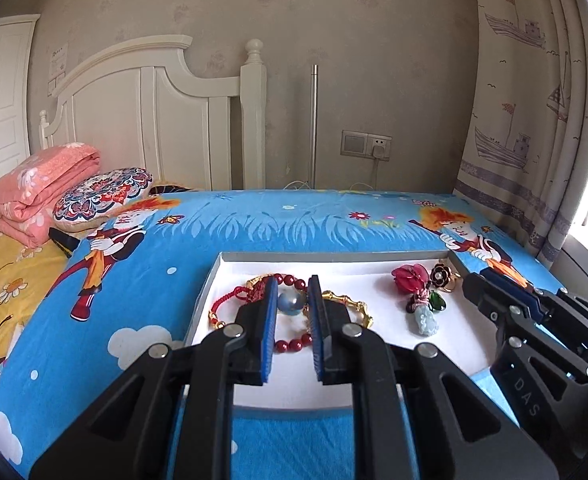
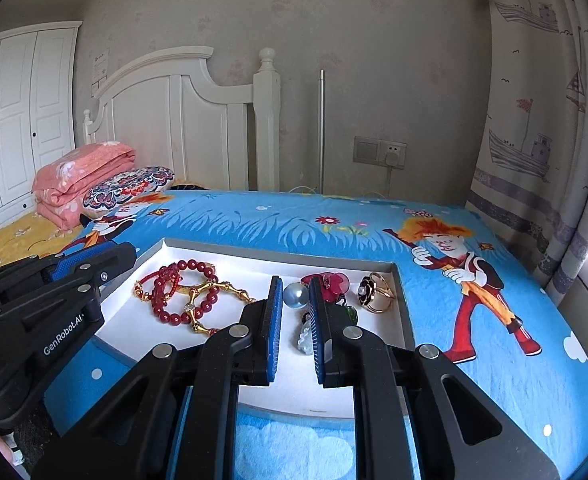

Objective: Organize jewelry
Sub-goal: 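Carry the pearl into the tray with the right tool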

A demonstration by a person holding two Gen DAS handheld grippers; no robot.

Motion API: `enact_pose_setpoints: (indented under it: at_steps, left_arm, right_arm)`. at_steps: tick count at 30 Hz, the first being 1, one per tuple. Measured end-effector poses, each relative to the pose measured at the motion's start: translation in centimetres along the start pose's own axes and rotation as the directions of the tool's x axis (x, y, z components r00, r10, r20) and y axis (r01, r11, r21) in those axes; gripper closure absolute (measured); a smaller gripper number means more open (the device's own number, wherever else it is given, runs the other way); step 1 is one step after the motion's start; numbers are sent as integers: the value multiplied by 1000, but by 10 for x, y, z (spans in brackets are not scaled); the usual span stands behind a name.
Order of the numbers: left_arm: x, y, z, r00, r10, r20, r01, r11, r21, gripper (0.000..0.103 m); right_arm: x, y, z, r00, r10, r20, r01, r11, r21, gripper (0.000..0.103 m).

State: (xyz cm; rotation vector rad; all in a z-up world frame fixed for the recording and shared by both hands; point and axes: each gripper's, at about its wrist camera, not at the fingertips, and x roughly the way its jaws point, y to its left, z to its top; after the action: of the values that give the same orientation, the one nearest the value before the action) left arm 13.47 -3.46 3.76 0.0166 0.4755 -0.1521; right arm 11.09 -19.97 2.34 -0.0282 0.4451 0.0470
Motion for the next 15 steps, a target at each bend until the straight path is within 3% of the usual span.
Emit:
enact_pose_setpoints:
  at_steps: [15]
  left_arm:
    - [64,1,16,994,59,-87,-58,998,16,88]
  right_arm:
    - [46,-12,14,996,-40,-81,41,999,7,90]
